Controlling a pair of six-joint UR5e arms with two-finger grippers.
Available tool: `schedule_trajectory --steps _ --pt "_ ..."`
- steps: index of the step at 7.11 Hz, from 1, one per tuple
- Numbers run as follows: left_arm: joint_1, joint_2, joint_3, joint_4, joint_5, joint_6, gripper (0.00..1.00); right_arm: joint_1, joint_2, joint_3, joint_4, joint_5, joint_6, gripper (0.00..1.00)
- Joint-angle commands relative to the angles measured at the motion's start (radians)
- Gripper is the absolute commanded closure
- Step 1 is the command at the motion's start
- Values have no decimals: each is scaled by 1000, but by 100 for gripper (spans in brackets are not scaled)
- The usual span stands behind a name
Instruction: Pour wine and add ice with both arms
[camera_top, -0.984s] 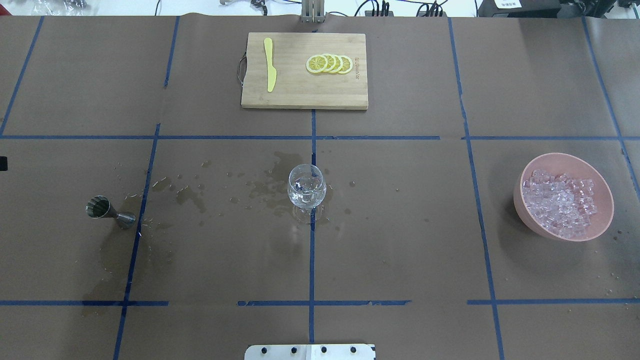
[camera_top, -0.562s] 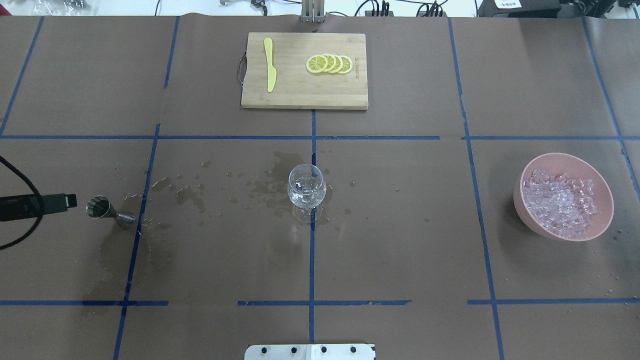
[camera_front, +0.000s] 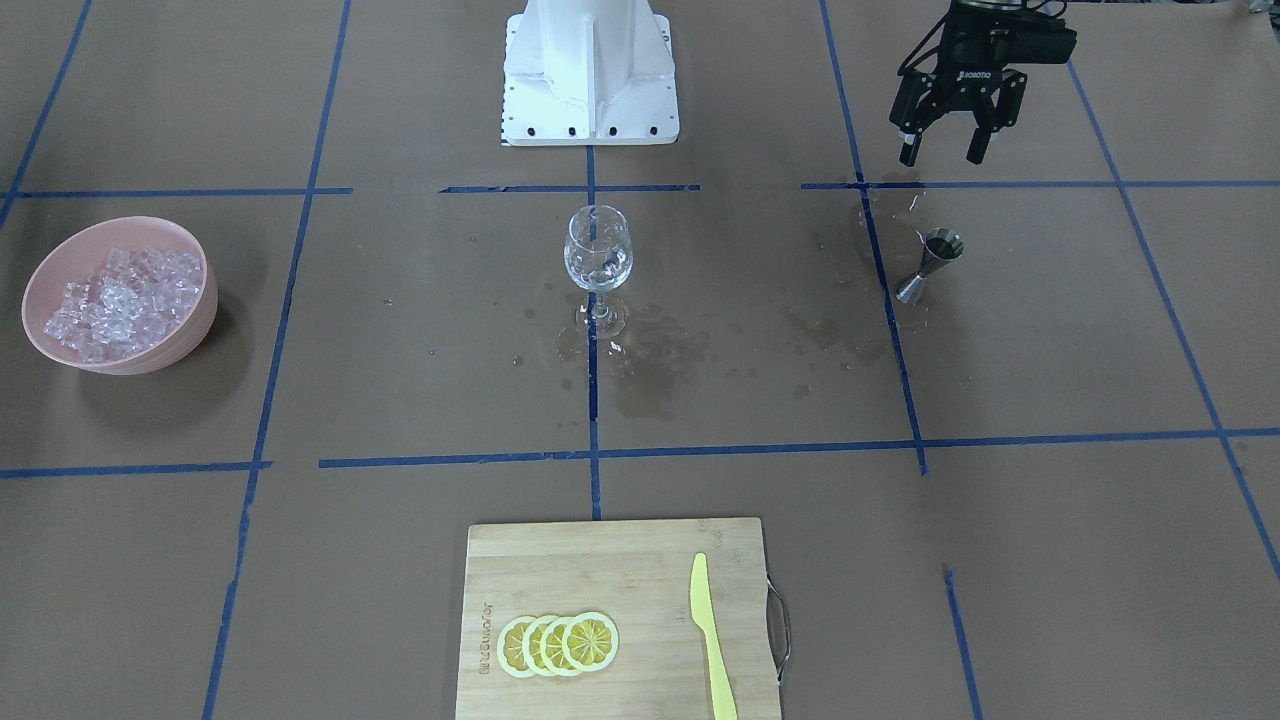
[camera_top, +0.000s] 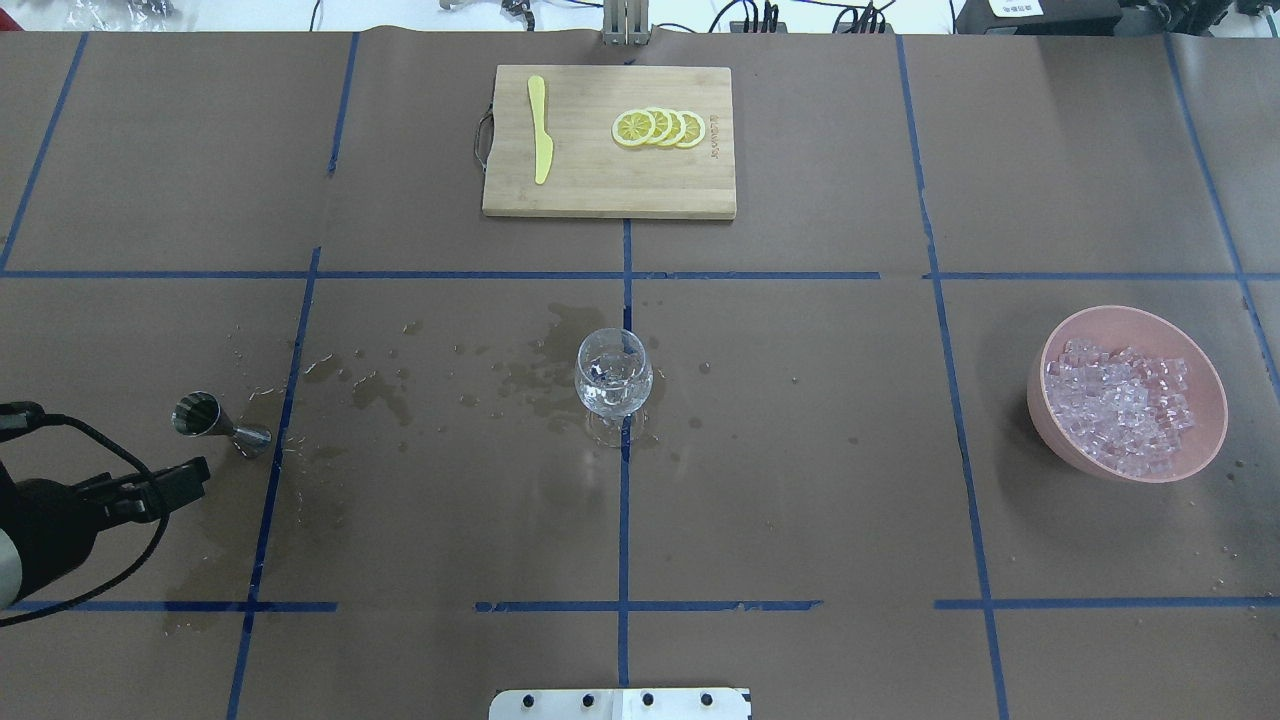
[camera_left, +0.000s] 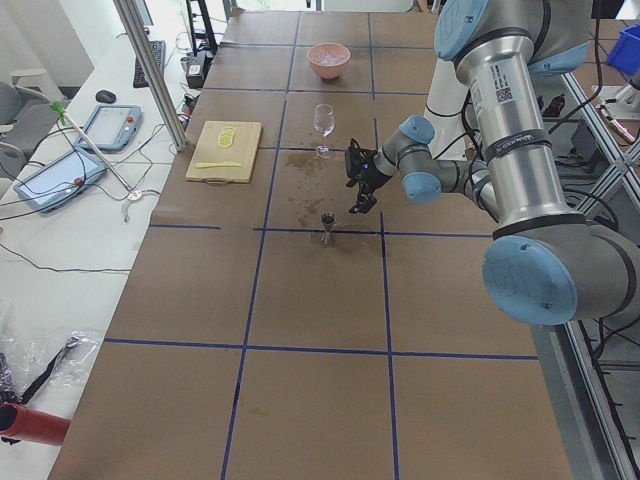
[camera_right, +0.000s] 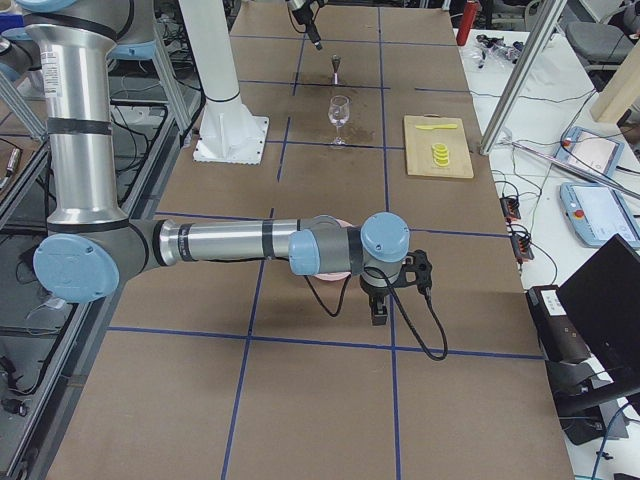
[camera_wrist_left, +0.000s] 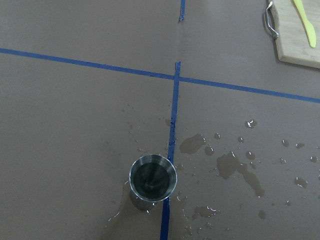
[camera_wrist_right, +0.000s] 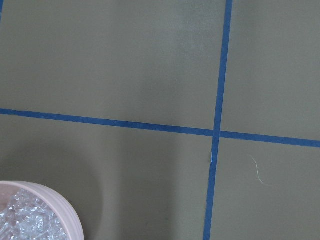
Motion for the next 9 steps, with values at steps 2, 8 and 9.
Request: schedule_trajectory --steps 2,8,9 --pt "139 -36 84 95 217 -150 1 -44 3 101 5 -10 262 0" --pt "207 -168 331 122 579 -259 1 -99 -4 190 -1 -55 298 0" --pt "207 -194 369 128 628 -259 2 -108 2 197 -4 -58 324 0"
